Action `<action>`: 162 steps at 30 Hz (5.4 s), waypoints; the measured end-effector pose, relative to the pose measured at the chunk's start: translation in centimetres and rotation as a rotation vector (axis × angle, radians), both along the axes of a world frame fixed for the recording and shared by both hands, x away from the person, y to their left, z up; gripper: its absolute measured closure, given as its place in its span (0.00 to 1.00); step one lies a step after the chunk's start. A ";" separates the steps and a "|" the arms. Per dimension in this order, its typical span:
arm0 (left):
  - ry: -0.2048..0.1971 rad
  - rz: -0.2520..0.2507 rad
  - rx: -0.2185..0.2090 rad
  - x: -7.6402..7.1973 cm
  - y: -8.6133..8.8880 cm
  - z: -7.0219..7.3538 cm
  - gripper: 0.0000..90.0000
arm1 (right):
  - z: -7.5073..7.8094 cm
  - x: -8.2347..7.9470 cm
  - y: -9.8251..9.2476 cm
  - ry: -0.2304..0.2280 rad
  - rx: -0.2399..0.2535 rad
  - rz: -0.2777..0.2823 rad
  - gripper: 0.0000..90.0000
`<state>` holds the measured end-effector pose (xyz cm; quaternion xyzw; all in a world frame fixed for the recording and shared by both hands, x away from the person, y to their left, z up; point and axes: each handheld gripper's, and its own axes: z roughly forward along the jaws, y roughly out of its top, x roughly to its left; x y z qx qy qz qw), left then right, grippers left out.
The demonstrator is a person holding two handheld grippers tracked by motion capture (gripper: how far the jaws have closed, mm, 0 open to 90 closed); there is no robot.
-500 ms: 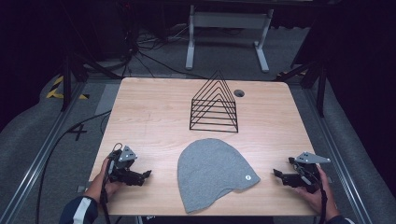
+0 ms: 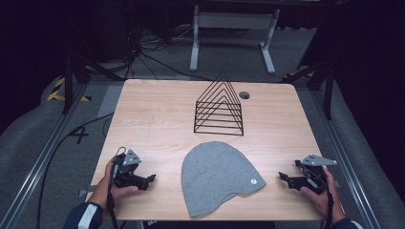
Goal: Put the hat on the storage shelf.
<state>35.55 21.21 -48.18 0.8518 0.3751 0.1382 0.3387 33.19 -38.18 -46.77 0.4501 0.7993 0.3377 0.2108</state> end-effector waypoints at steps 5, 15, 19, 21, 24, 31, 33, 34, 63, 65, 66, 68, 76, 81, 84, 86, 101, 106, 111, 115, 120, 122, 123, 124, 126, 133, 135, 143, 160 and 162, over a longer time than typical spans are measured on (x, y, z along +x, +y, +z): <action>0.017 -0.013 0.015 0.1 -0.6 0.3 0.02 | 0.1 0.4 0.3 0.008 -0.002 0.011 0.15; 0.010 -0.096 -0.031 0.2 -2.4 1.0 0.28 | 1.5 2.0 1.0 0.098 -0.069 0.142 0.34; -0.024 -0.153 -0.058 -0.5 -4.2 1.8 0.29 | 2.7 3.2 3.0 0.041 -0.047 0.216 0.46; -0.033 -0.191 -0.072 -1.2 -5.6 2.3 0.29 | 3.0 3.3 3.7 0.031 -0.046 0.234 0.49; -0.026 -0.252 -0.070 -2.0 -7.5 2.6 0.29 | 3.5 4.1 6.3 0.009 -0.052 0.309 0.56; -0.044 -0.331 0.014 -3.3 -11.7 2.0 0.29 | 3.2 5.9 12.3 -0.022 -0.062 0.434 0.73; -0.078 -0.348 0.085 -3.4 -12.3 1.6 0.29 | 3.0 6.3 13.3 -0.021 -0.070 0.453 0.76; -0.087 -0.355 0.087 -3.4 -12.3 1.5 0.28 | 2.7 6.4 13.8 -0.011 -0.077 0.462 0.77; 0.009 -0.229 -0.015 3.4 -9.4 1.8 0.29 | 2.1 3.8 13.5 0.054 -0.068 0.379 0.52; 0.001 -0.231 -0.005 3.7 -9.7 1.7 0.29 | 2.4 4.4 13.6 0.048 -0.065 0.357 0.49; 0.006 -0.234 0.006 3.8 -9.8 1.5 0.29 | 2.4 4.9 13.9 0.039 -0.071 0.343 0.48; 0.002 -0.239 0.019 4.1 -10.0 1.4 0.29 | 2.4 5.2 14.1 0.031 -0.071 0.341 0.47; 0.039 -0.231 -0.045 6.5 -10.7 1.6 0.25 | 2.0 7.2 15.0 0.079 -0.051 0.310 0.40; 0.043 -0.260 -0.027 6.6 -11.2 1.3 0.22 | 1.3 7.8 16.1 0.120 -0.075 0.325 0.29; 0.036 -0.272 0.018 6.1 -11.5 1.4 0.22 | 1.1 7.8 16.3 0.116 -0.074 0.313 0.27; 0.033 -0.262 0.024 6.0 -11.7 1.5 0.23 | 1.1 7.8 16.3 0.112 -0.074 0.339 0.32; 0.056 -0.246 0.026 5.3 -12.5 1.9 0.40 | 1.5 7.0 16.9 0.127 -0.070 0.357 0.65; 0.049 -0.239 0.038 5.4 -13.3 1.7 0.24 | 1.5 7.0 16.8 0.122 -0.068 0.363 0.65; 0.056 -0.233 0.051 5.6 -13.8 1.7 0.21 | 1.5 7.0 16.8 0.120 -0.065 0.363 0.65; 0.056 -0.241 0.045 5.5 -14.1 1.8 0.27 | 1.5 6.9 16.8 0.118 -0.064 0.362 0.65; 0.066 -0.265 0.056 5.2 -14.4 2.2 0.36 | 1.5 6.8 17.0 0.118 -0.068 0.373 0.70; 0.073 -0.277 0.059 5.1 -14.4 2.3 0.49 | 1.5 6.8 17.0 0.121 -0.065 0.371 0.72; 0.080 -0.280 0.049 5.0 -14.4 2.4 0.49 | 1.5 6.8 17.0 0.121 -0.065 0.371 0.72; 0.086 -0.296 0.040 5.0 -14.4 2.4 0.56 | 1.5 6.8 17.0 0.122 -0.064 0.372 0.73; 0.095 -0.289 0.030 5.0 -14.3 2.4 0.67 | 1.5 6.6 17.1 0.120 -0.063 0.375 0.78; 0.113 -0.342 0.028 5.0 -14.0 2.7 0.91 | 1.4 6.2 17.1 0.096 -0.058 0.407 0.92; 0.087 -0.350 0.027 5.0 -13.8 3.0 0.93 | 1.6 6.0 17.0 0.083 -0.064 0.412 0.93; -0.064 -0.390 0.003 3.6 -13.0 6.8 0.94 | 4.8 4.8 15.8 -0.037 -0.013 0.475 0.93; -0.323 -0.424 -0.034 3.8 -14.1 18.1 0.95 | 16.6 4.1 14.7 -0.285 0.042 0.461 0.94; -0.349 -0.411 -0.031 4.2 -14.2 19.3 0.95 | 18.3 4.4 14.6 -0.307 0.038 0.451 0.94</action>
